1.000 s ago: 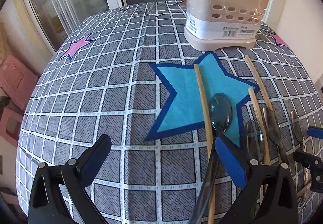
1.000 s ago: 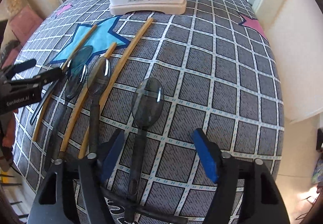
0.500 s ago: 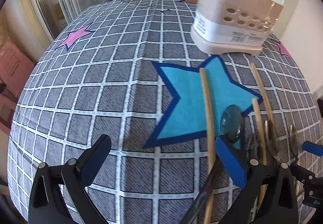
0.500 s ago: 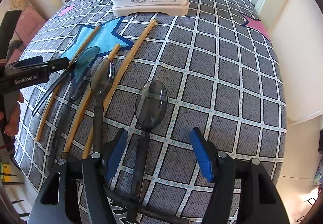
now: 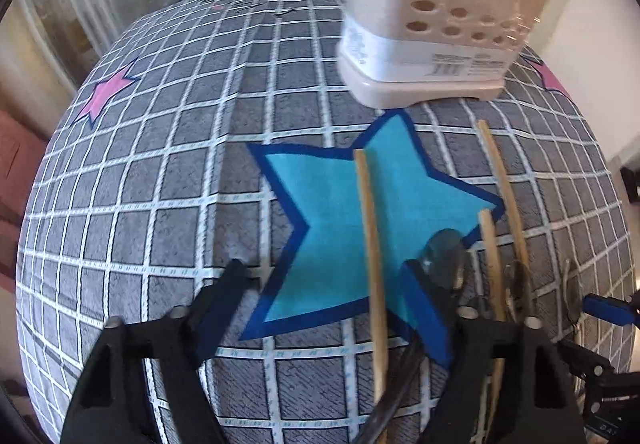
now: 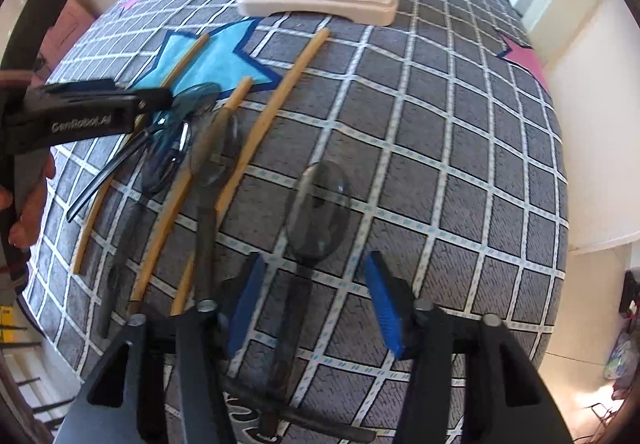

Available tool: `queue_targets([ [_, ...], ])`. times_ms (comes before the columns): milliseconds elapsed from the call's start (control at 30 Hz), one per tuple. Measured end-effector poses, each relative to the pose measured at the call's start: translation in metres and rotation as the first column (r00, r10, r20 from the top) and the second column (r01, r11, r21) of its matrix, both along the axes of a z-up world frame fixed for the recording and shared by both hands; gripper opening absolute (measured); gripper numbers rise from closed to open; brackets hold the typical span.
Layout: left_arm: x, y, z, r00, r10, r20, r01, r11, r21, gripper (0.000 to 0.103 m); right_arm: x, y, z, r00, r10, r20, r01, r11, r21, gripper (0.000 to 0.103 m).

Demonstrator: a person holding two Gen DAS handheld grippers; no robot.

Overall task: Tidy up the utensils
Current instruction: 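Grasp the plain wooden chopstick with the left gripper while the right gripper grasps the grey spoon, then carry the chopstick and spoon to the holder and drop them in with both grippers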

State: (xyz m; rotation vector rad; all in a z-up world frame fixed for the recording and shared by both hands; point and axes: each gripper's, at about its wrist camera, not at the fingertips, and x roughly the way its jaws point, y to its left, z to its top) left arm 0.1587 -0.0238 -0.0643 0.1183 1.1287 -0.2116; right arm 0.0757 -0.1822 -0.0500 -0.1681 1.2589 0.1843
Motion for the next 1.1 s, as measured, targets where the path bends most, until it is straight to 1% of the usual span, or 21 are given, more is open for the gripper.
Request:
queue_targets([
  [33,0.000,-0.006,0.002,1.000,-0.027,-0.007,0.027,1.000,0.006,0.082,0.001,0.001,0.000,1.000,0.003,-0.009,-0.003,1.000,-0.001,0.039],
  [67,0.000,-0.011,0.004,0.998,-0.056,-0.017,0.056,0.998,0.008,0.076,0.003,0.002,0.000,1.000,0.005,-0.015,-0.005,1.000,0.000,0.035],
  [133,0.000,-0.020,0.006,0.993,-0.110,-0.039,0.110,0.994,0.014,0.052,0.005,0.001,0.000,1.000,0.004,-0.028,-0.004,1.000,0.006,0.017],
  [167,-0.001,-0.025,0.006,0.990,-0.131,-0.046,0.132,0.991,0.019,0.044,0.006,-0.002,0.000,0.999,-0.001,-0.034,0.001,1.000,0.015,0.012],
  [200,-0.001,-0.027,0.007,0.989,-0.140,-0.047,0.142,0.989,0.030,0.036,0.008,-0.004,0.000,0.999,-0.002,-0.038,0.003,1.000,0.027,0.013],
  [267,-0.005,-0.030,0.007,0.990,-0.139,-0.026,0.141,0.988,0.057,0.036,0.011,-0.013,0.002,0.999,-0.014,-0.052,0.018,0.996,0.082,0.013],
  [300,-0.009,-0.027,0.009,0.992,-0.127,0.003,0.127,0.991,0.053,0.036,0.011,-0.018,0.003,0.998,-0.019,-0.053,0.025,0.993,0.117,0.013],
  [333,-0.012,-0.022,0.012,0.994,-0.104,0.032,0.104,0.994,0.026,0.036,0.012,-0.024,0.004,0.998,-0.026,-0.049,0.033,0.987,0.159,0.013],
  [400,-0.019,-0.011,0.020,0.995,-0.055,0.078,0.057,0.998,-0.021,0.036,0.012,-0.032,0.008,0.999,-0.036,-0.029,0.041,0.979,0.201,0.013],
  [533,-0.036,0.007,0.040,0.985,0.034,0.170,-0.020,0.996,-0.086,0.036,0.011,-0.048,0.023,0.999,-0.042,0.030,0.032,0.959,0.280,0.013],
  [567,-0.041,0.013,0.049,0.978,0.062,0.197,-0.039,0.992,-0.117,0.036,0.012,-0.051,0.028,0.998,-0.045,0.048,0.029,0.956,0.292,0.013],
  [667,-0.044,0.031,0.067,0.959,0.120,0.256,-0.076,0.982,-0.174,0.036,0.011,-0.058,0.048,0.991,-0.052,0.123,0.010,0.947,0.321,0.013],
  [767,-0.049,0.041,0.080,0.944,0.164,0.287,-0.101,0.969,-0.223,0.036,0.008,-0.061,0.065,0.981,-0.057,0.186,-0.008,0.944,0.330,0.013],
  [967,-0.054,0.046,0.107,0.917,0.207,0.342,-0.116,0.957,-0.267,0.036,0.009,-0.057,0.094,0.958,-0.061,0.280,-0.041,0.937,0.346,0.013],
  [1100,-0.053,0.042,0.136,0.890,0.222,0.399,-0.099,0.947,-0.306,0.036,0.015,-0.058,0.115,0.941,-0.067,0.331,-0.061,0.931,0.361,0.013],
])
